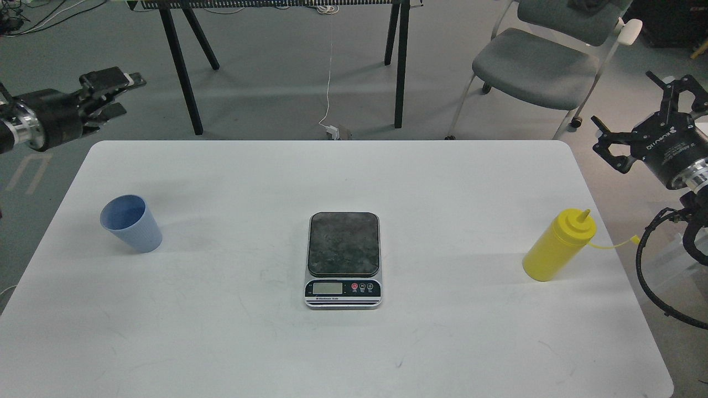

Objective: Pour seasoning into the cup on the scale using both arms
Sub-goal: 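Move the left gripper down toward the blue cup, then close the left gripper around the blue cup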

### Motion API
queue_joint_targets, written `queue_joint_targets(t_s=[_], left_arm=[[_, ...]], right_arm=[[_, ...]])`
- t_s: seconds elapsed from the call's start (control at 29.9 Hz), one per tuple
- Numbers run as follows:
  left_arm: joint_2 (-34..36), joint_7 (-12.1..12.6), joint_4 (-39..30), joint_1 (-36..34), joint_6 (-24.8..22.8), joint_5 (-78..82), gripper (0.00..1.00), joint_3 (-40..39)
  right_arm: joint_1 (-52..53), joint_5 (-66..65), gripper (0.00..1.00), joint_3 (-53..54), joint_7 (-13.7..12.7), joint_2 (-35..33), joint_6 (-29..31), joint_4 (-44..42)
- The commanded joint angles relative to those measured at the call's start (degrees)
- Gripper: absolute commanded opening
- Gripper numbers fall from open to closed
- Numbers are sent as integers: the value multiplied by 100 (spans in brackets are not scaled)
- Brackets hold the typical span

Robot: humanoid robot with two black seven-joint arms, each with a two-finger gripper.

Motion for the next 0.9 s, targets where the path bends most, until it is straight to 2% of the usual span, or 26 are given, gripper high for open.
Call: queue_joint_targets(t_s=[0.0, 0.1, 0.23, 0.33, 0.53, 0.87], left_arm=[[453, 1, -464, 58, 1, 638, 89, 15], [551, 1, -553, 259, 32, 1340, 88, 24], [498, 1, -570, 804, 812, 2316, 87, 15], [480, 1, -570, 1050, 1200, 2626, 87, 15], [305, 1, -492, 1113, 1324, 2679, 87, 41], [15, 1, -290, 1156, 1860, 2582, 84, 849]], right_arm=[[1, 1, 100, -9, 0, 1, 0, 1], [-8, 1, 100, -18, 0, 9, 0, 1], [-8, 1, 100, -27, 0, 18, 0, 1], [-8, 1, 100, -36, 0, 27, 0, 9], [-8, 1, 100, -36, 0, 36, 0, 9], [-87, 1, 100, -36, 9, 9, 0, 44]])
